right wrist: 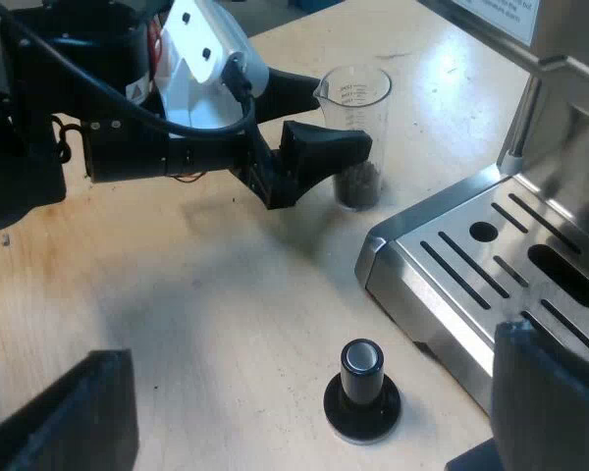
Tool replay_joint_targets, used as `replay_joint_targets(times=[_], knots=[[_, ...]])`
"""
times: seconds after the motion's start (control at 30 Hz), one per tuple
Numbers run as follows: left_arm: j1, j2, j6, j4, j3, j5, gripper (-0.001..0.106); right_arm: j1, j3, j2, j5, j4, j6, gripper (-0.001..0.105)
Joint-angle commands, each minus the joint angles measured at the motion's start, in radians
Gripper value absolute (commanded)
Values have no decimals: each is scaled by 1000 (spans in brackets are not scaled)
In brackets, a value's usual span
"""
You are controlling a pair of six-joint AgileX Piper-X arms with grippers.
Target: Pour the beans into the coffee machine
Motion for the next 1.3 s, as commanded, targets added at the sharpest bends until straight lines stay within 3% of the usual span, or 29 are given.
replay_joint_targets(times=[0.03, 0.3, 0.5, 0.67, 0.93, 1.1, 1.23, 1.3], knots=[[-1, 11, -1, -25, -19, 1, 84, 2, -5, -4, 0, -14, -4, 78], [-1, 37, -1, 6, -69, 12, 79, 2, -5, -4, 0, -14, -4, 78], [-1, 37, -1, 9, -69, 53, 44, 2, -5, -4, 0, -14, -4, 78], [-1, 14, -1, 63, -69, 168, 29, 2, -5, -4, 0, -14, -4, 78], [-1, -96, -1, 103, 10, 197, 28, 2, -5, -9, 13, -14, 16, 78], [-1, -247, -1, 185, 106, 197, 28, 2, -5, -40, 75, -14, 107, 78], [-1, -364, -1, 223, 148, 197, 28, 2, -5, -75, 90, -14, 109, 78], [-1, -453, -3, 297, 157, 197, 28, 2, -5, -100, 99, -14, 109, 78]])
